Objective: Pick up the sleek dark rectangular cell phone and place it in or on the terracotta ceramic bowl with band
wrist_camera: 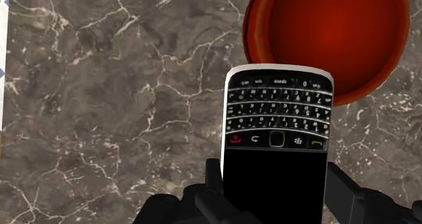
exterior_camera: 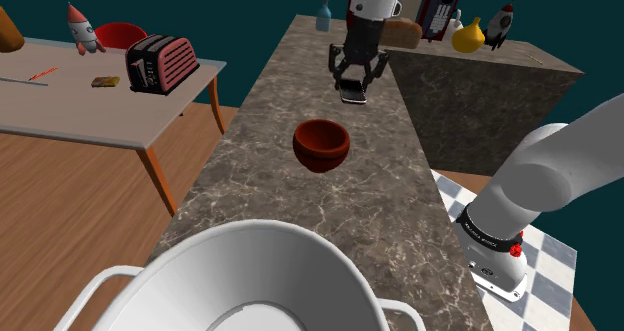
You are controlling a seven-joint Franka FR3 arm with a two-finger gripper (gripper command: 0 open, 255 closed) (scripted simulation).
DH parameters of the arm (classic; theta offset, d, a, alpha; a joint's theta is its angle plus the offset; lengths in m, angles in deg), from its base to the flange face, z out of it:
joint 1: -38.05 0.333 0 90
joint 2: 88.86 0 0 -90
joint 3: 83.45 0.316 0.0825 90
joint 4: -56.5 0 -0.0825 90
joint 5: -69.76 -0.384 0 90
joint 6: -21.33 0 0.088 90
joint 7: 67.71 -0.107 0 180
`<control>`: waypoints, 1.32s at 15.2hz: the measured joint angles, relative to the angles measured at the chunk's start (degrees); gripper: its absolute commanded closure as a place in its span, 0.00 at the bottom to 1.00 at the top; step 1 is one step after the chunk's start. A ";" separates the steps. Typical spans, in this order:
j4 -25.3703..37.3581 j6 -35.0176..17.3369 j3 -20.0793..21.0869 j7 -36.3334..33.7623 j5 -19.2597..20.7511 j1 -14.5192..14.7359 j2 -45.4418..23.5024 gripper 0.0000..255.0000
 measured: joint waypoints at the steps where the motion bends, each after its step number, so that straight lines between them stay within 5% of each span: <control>1: 0.08 0.21 1.01 -1.41 -0.44 0.60 0.28 1.00; 8: 2.46 -0.06 8.29 -11.31 -2.67 4.25 -1.18 1.00; 20: -3.68 -8.70 10.23 -12.24 -3.23 4.78 -3.62 1.00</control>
